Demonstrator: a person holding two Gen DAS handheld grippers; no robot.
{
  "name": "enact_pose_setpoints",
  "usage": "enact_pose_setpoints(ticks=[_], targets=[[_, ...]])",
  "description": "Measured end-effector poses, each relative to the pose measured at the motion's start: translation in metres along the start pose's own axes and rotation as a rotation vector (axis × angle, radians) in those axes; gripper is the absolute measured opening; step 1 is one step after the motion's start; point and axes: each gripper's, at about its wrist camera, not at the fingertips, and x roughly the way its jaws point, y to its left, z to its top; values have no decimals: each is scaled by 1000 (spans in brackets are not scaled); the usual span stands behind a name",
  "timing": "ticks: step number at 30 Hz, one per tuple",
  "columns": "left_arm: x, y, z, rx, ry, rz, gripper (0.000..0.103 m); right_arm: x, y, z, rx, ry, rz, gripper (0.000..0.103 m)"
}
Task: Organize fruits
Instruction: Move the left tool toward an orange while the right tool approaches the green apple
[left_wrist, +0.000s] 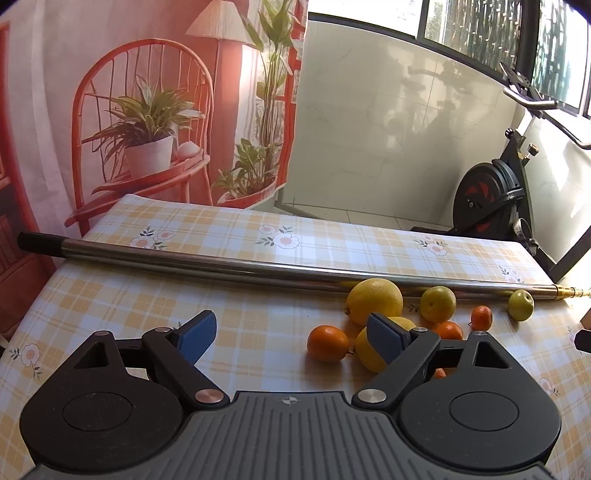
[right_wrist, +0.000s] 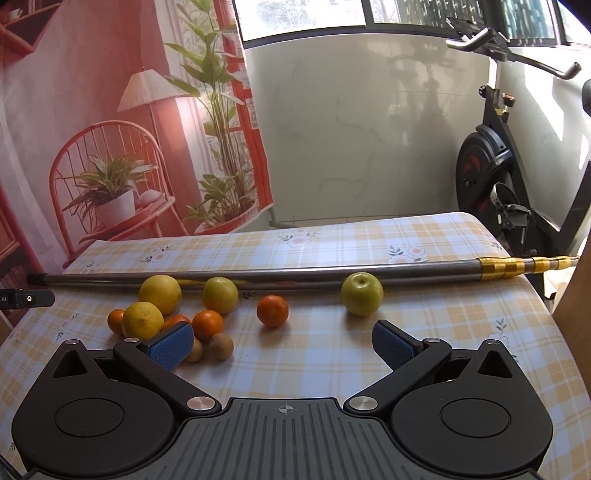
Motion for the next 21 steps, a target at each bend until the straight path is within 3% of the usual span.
enact_pose_setpoints(ticks=[4,10,21], targets=[[24,0,3,-51,58,-37,78,8,-10,1,37,5,-5,103],[68,12,7,-244,196,-80,58,19,-18,-1,63,17,4,103],[112,19,-1,-474,319,-112,50,35,-27,0,76,44,-9,102]])
